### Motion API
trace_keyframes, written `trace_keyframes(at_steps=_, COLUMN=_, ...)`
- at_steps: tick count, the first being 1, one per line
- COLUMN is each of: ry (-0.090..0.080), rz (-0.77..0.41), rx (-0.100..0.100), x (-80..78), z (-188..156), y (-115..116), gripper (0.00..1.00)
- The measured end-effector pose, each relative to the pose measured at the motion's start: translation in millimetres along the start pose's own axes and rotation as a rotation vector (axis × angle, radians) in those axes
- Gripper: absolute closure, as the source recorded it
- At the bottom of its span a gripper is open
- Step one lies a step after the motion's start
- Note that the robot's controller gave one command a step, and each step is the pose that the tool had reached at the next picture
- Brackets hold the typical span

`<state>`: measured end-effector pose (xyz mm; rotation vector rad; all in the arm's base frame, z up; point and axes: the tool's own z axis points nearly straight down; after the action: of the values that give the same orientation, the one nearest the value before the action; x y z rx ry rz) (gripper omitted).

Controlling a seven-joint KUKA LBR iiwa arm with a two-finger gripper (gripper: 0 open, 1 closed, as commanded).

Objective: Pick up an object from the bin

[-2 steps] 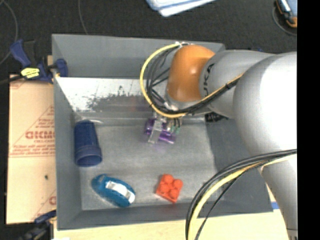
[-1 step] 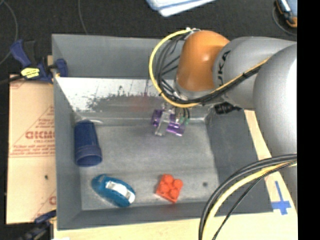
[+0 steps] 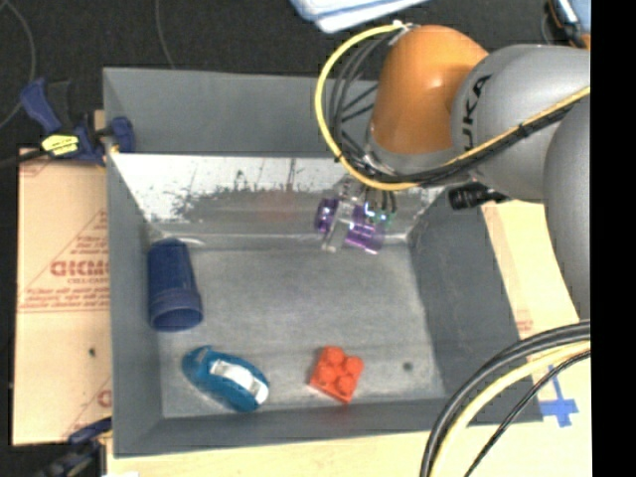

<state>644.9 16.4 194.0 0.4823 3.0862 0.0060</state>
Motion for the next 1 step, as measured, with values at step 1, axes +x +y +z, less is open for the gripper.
trace_keyframes(at_steps=1, ry=-0.006, rz=0.004, rx=0.001, x=-4.2, z=95.7, y=-1.8, gripper=1.0)
